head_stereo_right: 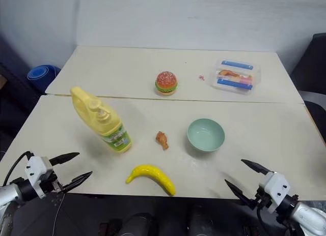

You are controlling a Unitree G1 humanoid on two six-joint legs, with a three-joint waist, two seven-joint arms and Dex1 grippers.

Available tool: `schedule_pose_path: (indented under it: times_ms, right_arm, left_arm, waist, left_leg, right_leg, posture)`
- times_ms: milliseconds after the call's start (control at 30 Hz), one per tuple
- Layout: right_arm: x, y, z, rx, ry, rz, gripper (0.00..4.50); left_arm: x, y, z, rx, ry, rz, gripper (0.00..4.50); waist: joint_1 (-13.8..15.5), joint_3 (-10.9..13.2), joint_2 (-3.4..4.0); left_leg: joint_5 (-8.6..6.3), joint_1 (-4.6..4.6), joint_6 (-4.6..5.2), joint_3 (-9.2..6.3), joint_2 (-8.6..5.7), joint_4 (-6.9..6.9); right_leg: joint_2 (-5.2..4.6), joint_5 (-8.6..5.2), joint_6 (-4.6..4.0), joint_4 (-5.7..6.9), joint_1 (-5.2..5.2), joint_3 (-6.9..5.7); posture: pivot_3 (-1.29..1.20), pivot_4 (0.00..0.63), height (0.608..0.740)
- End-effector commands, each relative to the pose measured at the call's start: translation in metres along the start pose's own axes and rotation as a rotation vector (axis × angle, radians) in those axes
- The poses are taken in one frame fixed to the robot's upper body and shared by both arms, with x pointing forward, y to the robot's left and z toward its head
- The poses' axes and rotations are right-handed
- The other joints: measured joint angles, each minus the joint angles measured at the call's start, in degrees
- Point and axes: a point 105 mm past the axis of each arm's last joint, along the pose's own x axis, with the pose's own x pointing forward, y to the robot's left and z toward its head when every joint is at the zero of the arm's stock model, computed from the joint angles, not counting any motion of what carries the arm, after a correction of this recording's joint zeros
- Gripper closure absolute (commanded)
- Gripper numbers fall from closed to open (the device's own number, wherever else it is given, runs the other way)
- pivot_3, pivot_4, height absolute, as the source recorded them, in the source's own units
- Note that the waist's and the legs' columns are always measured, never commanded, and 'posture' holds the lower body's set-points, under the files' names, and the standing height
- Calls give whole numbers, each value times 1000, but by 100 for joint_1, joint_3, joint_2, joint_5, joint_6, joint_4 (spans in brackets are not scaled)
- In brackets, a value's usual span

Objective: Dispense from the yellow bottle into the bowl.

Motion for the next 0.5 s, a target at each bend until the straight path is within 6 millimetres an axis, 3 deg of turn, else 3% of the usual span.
schedule_pose_path:
  times_ms: [33, 167, 300, 500]
  right_arm:
    - [4, 1, 11, -7, -39, 16, 0]
    - [17, 10, 24, -9, -55, 96, 0]
    - [62, 41, 59, 37, -64, 305, 0]
    - [115, 82, 77, 71, -14, 510, 0]
  left_arm:
    - [1, -7, 5, -13, -14, -25, 18]
    - [2, -10, 10, -43, -56, -44, 18]
    - [-5, -29, 18, -29, -80, -259, 18]
    - [-3, -40, 22, -2, -81, -393, 18]
  waist:
    - [1, 0, 0]
    - [3, 1, 2]
    - [-48, 4, 6]
    - [9, -12, -13]
  left_leg:
    - [0, 0, 0, 0, 0, 0]
    - [0, -1, 0, -1, 0, 0]
    - [0, 1, 0, 3, 3, 2]
    - [10, -17, -9, -2, 9, 4]
  right_leg:
    - [0, 0, 0, 0, 0, 0]
    - [0, 0, 0, -1, 0, 0]
    - [0, -1, -5, 2, -2, 4]
    - [4, 1, -21, 10, -57, -4]
  posture:
    - [0, 150, 740]
    - [0, 150, 740]
    - [0, 150, 740]
    - [0, 150, 740]
